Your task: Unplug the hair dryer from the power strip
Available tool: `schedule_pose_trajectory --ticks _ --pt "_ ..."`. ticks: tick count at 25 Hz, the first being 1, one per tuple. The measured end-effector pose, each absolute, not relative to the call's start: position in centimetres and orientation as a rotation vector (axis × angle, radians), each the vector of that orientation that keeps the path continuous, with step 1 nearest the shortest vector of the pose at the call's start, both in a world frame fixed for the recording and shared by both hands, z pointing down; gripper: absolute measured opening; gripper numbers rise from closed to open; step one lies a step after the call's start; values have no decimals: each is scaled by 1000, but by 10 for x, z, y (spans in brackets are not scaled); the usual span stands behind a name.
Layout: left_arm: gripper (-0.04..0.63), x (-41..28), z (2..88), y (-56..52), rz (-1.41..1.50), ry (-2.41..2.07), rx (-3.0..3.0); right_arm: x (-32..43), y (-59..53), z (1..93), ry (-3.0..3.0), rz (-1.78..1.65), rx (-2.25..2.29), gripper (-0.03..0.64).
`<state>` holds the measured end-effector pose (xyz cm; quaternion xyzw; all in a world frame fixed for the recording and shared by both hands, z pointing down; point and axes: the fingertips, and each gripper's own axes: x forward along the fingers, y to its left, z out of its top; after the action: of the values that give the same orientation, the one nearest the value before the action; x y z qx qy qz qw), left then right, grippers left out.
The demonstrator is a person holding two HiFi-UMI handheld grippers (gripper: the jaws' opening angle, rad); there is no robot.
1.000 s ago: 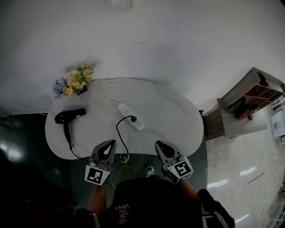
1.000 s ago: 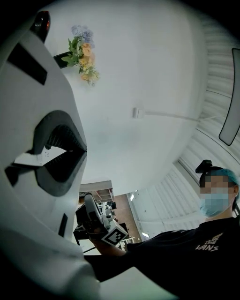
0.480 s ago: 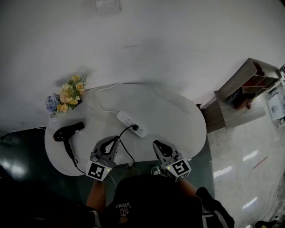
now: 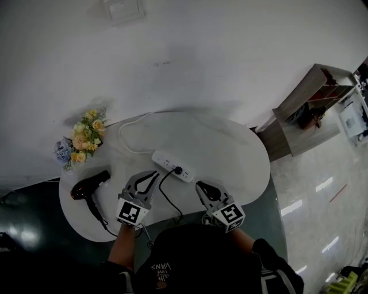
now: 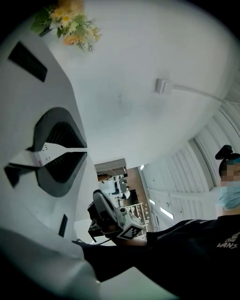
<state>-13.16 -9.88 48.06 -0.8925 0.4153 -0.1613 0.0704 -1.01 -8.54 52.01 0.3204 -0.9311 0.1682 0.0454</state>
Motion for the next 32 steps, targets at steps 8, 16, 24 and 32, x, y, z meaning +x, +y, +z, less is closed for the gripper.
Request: schedule_pose_trajectory --ticks 8,16,24,32 --pt "165 -138 523 -120 -693 1084 -2765 -27 -91 540 -2793 545 977 46" --pt "284 -137 561 -133 -969 748 -2762 -37 -99 552 -2769 577 976 46" --pt "333 -142 594 -151 -1187 457 -2668 -45 -108 567 -2721 618 1001 46" --pt "345 -137 637 -158 -1349 178 -2565 -57 -117 582 -2665 579 1004 46"
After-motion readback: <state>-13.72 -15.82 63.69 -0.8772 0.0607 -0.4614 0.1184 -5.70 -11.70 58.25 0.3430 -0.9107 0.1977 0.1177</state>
